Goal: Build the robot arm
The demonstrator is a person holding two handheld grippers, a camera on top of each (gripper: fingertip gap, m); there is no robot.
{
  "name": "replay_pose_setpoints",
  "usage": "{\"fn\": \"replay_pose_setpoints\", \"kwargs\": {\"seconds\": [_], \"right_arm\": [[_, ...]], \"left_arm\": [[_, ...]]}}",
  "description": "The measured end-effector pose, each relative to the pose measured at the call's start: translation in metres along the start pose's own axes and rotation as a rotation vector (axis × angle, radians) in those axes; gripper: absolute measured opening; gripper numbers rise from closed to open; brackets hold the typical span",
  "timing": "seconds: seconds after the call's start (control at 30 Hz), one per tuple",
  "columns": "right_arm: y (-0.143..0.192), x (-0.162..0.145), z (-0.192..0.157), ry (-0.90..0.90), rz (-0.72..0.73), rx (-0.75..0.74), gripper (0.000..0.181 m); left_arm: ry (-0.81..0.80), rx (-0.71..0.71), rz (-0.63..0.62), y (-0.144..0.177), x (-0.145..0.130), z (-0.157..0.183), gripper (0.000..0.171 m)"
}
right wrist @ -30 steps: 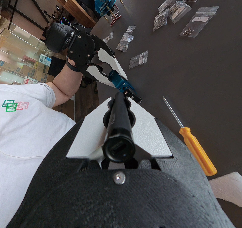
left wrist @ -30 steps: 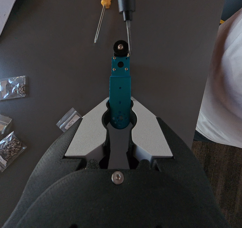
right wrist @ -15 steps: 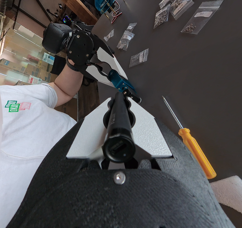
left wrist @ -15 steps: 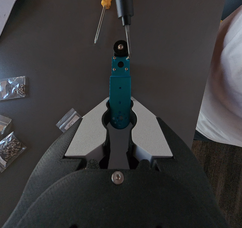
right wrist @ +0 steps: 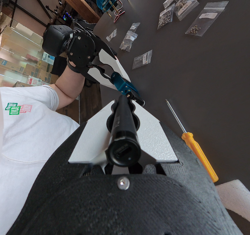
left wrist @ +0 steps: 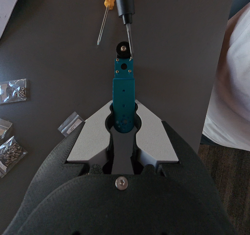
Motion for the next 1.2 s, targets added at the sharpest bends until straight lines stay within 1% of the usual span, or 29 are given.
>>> {"fn": "replay_pose_setpoints", "kwargs": {"seconds": [0.47, 0.63, 0.87, 0.9, 1.0, 1.07, 1.2], "right_arm": [[0.002, 0.009, -0.006, 0.084, -0.048, -0.036, 0.019], [0.002, 0.010, -0.006, 0.087, -0.050, -0.021, 0.019], [-0.002, 0.012, -0.016, 0.221, -0.063, -0.034, 0.019], [-0.002, 0.012, -0.016, 0.223, -0.059, -0.035, 0.019], [-0.001, 0.012, -0.013, 0.189, -0.047, -0.020, 0.019], [-0.001, 0.010, -0.012, 0.143, -0.037, 0.008, 0.019], [0.001, 0.010, -0.004, 0.081, -0.007, 0.016, 0.019]], "left_arm": [[-0.006, -0.007, 0.001, 0.000, 0.000, 0.000, 0.023], [-0.007, -0.007, 0.000, 0.000, 0.000, 0.000, 0.024], [0.007, -0.015, 0.003, 0.000, 0.000, 0.000, 0.024], [0.010, -0.021, 0.005, 0.000, 0.000, 0.001, 0.028], [0.038, -0.040, -0.002, -0.004, -0.002, 0.003, 0.051], [0.042, -0.034, 0.015, -0.005, -0.002, 0.003, 0.055], [0.075, -0.040, 0.086, 0.002, 0.005, 0.002, 0.058]]}}
Point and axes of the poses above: each gripper's, where its closed fingertips meet, y back along the fingers, x out of its top, z = x × y across the jaws, the point moved 6 cm from there along y, back along the fingers, and after that the axes turned 5 degrees about z, right-handed, at the moved point
